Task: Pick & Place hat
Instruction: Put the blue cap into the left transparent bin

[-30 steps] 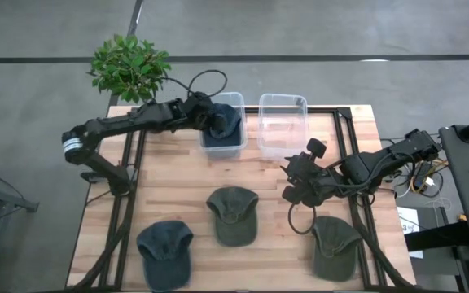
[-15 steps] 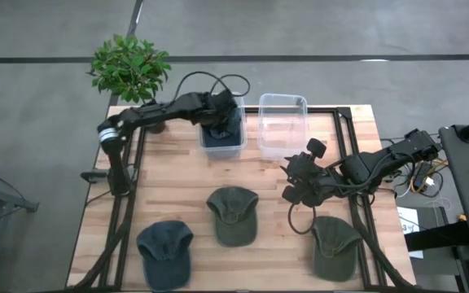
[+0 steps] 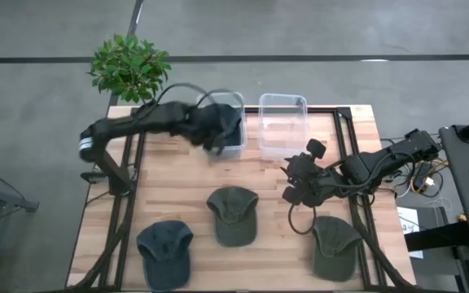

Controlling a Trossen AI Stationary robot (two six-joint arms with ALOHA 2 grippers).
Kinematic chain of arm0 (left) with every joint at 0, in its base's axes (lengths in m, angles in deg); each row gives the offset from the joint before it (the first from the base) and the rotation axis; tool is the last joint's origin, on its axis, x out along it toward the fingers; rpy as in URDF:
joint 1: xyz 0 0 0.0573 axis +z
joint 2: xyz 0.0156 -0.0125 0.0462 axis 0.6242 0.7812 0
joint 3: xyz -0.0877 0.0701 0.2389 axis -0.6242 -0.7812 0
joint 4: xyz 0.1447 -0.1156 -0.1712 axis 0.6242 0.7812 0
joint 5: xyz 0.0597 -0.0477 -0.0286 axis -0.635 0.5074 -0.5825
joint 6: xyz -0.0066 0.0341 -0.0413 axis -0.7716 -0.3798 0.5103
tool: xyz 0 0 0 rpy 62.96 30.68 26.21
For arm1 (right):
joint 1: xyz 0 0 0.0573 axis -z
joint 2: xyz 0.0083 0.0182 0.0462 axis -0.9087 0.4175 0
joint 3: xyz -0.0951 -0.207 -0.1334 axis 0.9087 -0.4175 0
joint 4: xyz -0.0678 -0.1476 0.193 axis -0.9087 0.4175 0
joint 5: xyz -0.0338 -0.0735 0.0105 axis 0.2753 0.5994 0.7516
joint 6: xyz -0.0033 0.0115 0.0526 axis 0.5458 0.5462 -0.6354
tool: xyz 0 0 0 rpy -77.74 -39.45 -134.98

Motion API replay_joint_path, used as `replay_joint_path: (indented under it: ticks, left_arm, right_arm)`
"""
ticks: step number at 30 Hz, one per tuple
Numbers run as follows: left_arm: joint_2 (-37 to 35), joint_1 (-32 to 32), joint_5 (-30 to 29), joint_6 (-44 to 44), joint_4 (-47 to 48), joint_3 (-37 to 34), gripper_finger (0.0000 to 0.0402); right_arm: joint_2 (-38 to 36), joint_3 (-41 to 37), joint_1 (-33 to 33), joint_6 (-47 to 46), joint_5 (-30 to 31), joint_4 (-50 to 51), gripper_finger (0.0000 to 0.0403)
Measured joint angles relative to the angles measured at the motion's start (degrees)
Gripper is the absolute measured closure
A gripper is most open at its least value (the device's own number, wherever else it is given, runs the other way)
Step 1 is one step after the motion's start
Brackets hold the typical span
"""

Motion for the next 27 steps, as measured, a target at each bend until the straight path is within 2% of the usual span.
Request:
replay_joint_path:
  ticks: [3, 6, 12, 16, 21, 23, 25, 27]
  left_arm:
    - [-4.5, -7.9, -3.0, 10.6, 8.1, 0.0, 0.0229]
    - [-8.6, -16.4, -5.3, 24.7, 14.5, -0.1, 0.0229]
    - [-14.9, -32.8, -5.7, 50.8, 14.0, -6.0, 0.0229]
    - [-16.0, -42.9, -0.8, 67.9, 14.0, -12.0, 0.0229]
    - [-15.5, -54.4, 10.0, 87.0, 11.6, -18.6, 0.0229]
    - [-15.1, -58.0, 12.8, 89.7, 7.9, -20.4, 0.0229]
    - [-14.6, -59.0, 15.4, 90.0, 3.2, -21.9, 0.0229]
    - [-14.0, -59.3, 15.4, 90.0, -0.3, -23.5, 0.0229]
  right_arm:
    - [0.0, 0.0, 0.0, 0.0, 0.0, 0.0, 0.028]
    - [0.0, 0.0, 0.0, 0.0, 0.0, 0.1, 0.028]
    - [0.0, 0.0, 0.0, 0.2, 0.0, 0.2, 0.028]
    - [0.0, 0.0, 0.0, 0.3, 0.0, 0.2, 0.028]
    - [0.0, 0.0, 0.0, 0.5, 0.0, 0.3, 0.028]
    - [0.0, 0.0, 0.0, 0.7, 0.0, 0.3, 0.028]
    - [0.0, 0.0, 0.0, 0.7, 0.0, 0.3, 0.028]
    - [0.0, 0.0, 0.0, 0.7, 0.0, 0.3, 0.028]
